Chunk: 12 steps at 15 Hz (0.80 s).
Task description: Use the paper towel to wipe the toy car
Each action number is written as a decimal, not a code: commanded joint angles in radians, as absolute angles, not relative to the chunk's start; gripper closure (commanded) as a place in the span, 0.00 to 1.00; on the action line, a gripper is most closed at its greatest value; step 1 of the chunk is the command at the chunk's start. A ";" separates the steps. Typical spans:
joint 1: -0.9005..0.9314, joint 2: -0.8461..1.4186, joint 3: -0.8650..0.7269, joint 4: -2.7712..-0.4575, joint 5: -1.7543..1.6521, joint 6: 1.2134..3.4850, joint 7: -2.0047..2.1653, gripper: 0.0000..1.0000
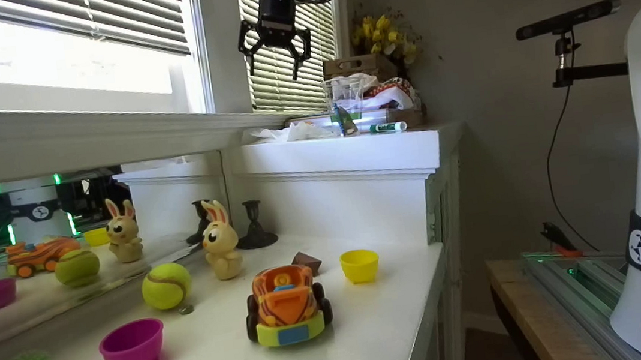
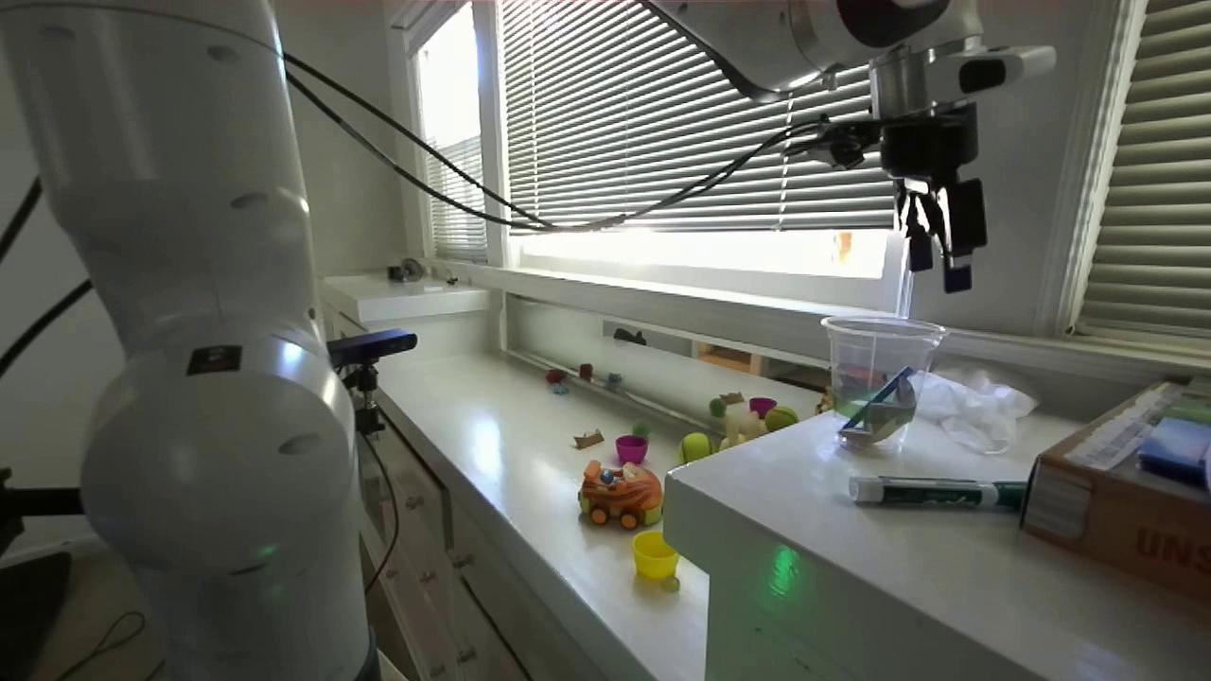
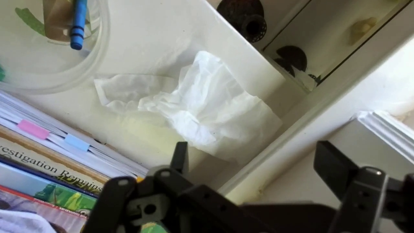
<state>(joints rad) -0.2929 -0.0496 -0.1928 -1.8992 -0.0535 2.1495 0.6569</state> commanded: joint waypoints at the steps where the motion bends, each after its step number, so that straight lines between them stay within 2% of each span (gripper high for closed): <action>1: -0.285 0.036 -0.226 -1.819 0.026 2.125 0.619 0.00; 12: -0.290 0.157 -0.273 -1.782 0.056 2.081 0.625 0.00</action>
